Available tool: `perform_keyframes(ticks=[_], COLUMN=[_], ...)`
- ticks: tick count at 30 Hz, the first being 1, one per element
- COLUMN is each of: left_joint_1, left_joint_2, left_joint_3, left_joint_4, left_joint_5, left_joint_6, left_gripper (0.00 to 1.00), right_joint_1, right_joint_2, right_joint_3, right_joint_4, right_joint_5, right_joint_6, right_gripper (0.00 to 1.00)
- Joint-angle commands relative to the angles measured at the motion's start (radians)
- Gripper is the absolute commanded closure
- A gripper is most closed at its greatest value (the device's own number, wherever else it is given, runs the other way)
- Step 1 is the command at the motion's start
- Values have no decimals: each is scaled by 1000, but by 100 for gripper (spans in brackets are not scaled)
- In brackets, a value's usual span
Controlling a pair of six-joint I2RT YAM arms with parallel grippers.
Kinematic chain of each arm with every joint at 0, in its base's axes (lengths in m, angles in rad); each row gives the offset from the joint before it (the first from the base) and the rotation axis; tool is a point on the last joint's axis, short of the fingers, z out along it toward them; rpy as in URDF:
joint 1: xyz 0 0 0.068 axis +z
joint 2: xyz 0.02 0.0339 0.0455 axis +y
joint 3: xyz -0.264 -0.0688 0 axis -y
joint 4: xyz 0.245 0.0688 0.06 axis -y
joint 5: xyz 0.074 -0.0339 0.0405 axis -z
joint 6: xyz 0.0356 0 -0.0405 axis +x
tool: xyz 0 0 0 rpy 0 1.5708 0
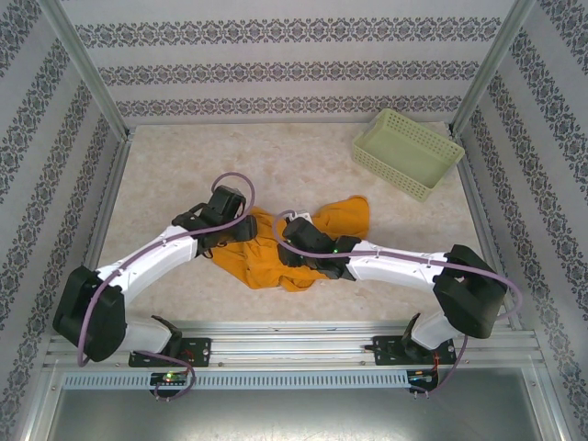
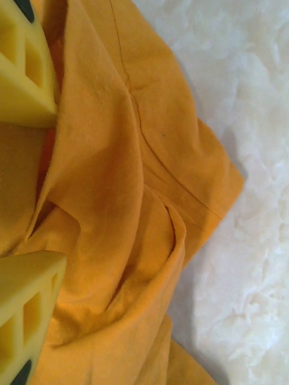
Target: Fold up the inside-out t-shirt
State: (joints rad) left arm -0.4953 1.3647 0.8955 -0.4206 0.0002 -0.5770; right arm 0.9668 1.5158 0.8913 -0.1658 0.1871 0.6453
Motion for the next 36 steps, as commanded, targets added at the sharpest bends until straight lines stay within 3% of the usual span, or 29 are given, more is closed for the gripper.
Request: perform_keyframes(ticks=[1, 5, 12, 19, 29, 36], left_joint_1=[7, 7, 7, 8, 50, 64], left_joint_2=[46, 76, 83, -87, -391, -398], left_joint_3=[38, 46, 49, -11, -165, -208], left_joint_4=[-8, 20, 39, 65, 226, 289], left_joint_5=[19, 45, 53, 55, 216, 330], left_joint_6=[-14, -17, -13, -14, -66, -49], left_gripper=[45, 52, 76, 99, 100, 100], right_joint_1=[8, 18, 39, 46, 47, 49], right_joint_2=[14, 20, 42, 39, 48, -62], right_joint_3=[-12, -15, -22, -63, -117, -135], right_joint_4=[30, 32, 19, 8, 26, 55], right_joint_5=[28, 33, 68, 114, 161, 92], right_joint_6=[16, 11, 10, 12, 7, -7], right_gripper=[58, 58, 58, 58, 64, 59])
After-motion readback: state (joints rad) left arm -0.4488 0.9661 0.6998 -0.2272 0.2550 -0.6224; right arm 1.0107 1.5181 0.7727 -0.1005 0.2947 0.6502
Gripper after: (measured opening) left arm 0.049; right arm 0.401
